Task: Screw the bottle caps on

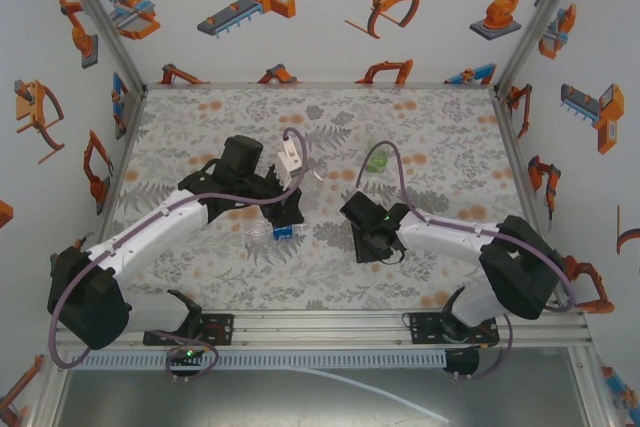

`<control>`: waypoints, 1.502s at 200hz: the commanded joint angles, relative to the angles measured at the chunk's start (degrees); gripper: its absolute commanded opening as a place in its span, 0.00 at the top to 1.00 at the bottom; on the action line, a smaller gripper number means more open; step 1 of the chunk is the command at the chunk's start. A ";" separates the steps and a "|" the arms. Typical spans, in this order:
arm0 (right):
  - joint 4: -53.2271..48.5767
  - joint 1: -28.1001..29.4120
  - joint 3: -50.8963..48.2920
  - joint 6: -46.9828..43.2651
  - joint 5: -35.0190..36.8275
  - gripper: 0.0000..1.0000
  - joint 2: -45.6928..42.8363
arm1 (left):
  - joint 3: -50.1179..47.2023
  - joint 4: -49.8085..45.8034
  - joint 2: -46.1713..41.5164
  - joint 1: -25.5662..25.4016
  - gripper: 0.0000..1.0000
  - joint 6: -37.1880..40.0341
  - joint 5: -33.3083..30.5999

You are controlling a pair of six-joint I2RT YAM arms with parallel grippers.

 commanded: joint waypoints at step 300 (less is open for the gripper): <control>21.79 0.97 2.43 -42.86 -36.62 0.91 -36.20 | -8.64 -4.84 -13.07 -9.00 1.00 31.77 7.16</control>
